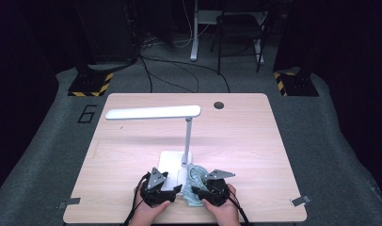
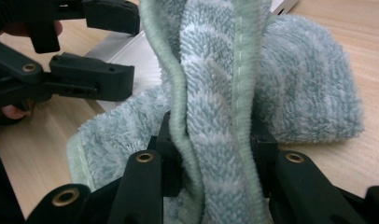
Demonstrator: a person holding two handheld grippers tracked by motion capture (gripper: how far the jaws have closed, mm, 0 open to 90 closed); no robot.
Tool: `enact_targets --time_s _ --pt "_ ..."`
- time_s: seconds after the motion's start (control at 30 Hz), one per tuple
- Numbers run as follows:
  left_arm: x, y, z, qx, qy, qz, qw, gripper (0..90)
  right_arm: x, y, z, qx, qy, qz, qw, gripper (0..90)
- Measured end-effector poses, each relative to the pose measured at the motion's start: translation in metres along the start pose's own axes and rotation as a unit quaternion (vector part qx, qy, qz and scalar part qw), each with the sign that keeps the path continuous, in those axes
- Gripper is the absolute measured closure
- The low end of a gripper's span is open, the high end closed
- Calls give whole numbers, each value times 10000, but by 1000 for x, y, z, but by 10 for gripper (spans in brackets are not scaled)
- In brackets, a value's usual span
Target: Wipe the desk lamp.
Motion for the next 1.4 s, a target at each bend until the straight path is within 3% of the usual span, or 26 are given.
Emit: enact_targets --time_s 0.53,0.73,0.9,1.03,1.23,1.4 --pt "0 0 0 15 -51 -43 10000 257 29 14 26 156 211 -331 9991 646" --pt "0 0 0 19 -47 -58 10000 268 46 21 42 201 385 -440 9981 638" --pt "0 0 0 17 -75 -61 10000 274 57 26 52 211 373 -568 9975 628" --pt "0 0 0 15 -75 -67 9999 276 72 31 65 372 449 -734 9956 615" --pt "0 0 0 17 -49 -64 10000 276 78 36 71 471 532 -795 9943 627" --pt "0 1 1 64 -64 -21 10000 276 70 37 68 326 362 -823 9954 654"
Point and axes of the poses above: each handheld gripper's, and its own axes: y roughly forward along the jaws, z roughly out of its top, x roughly to its right, the point moved 8 cm from there along y, roughly forward along the jaws, and after that the axes turned 11 degrees about z, right-handed, at the moved point
